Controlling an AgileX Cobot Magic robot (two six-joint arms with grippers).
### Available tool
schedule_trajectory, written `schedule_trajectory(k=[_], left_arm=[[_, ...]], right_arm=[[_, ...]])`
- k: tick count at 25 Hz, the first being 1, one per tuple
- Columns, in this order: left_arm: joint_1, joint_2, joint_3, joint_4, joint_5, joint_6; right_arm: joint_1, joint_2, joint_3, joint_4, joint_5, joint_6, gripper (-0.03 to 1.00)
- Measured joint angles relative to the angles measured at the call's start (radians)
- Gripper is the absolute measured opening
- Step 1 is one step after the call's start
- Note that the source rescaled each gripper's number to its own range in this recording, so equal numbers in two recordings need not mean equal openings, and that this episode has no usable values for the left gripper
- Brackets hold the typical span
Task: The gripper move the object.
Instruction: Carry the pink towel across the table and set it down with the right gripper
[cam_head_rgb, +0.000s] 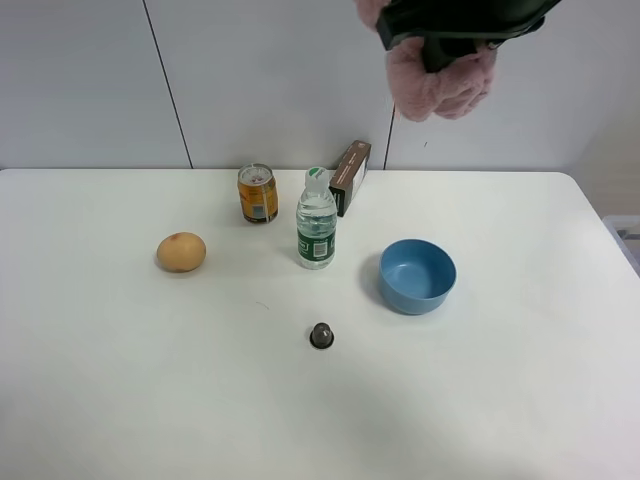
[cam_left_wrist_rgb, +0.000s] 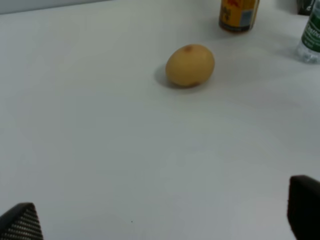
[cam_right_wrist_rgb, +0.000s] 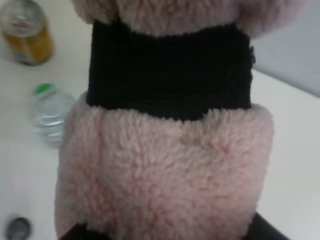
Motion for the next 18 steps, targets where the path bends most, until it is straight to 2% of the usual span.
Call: schedule_trajectory(k=[10, 15, 18], left_arm=[[0.0, 0.0, 0.0, 0.0, 0.0, 0.0], [0.0, 0.0, 0.0, 0.001, 0.0, 0.0], [0.0, 0.0, 0.0, 0.001, 0.0, 0.0]], right_arm=[[-0.306, 0.0, 0.01, 0.035, 0.0, -0.184, 0.0], [-0.431, 0.004, 0.132, 0.067, -0.002, -0.268, 0.0], [-0.477, 0.014, 0.225, 0.103, -0.021, -0.296, 0.0]])
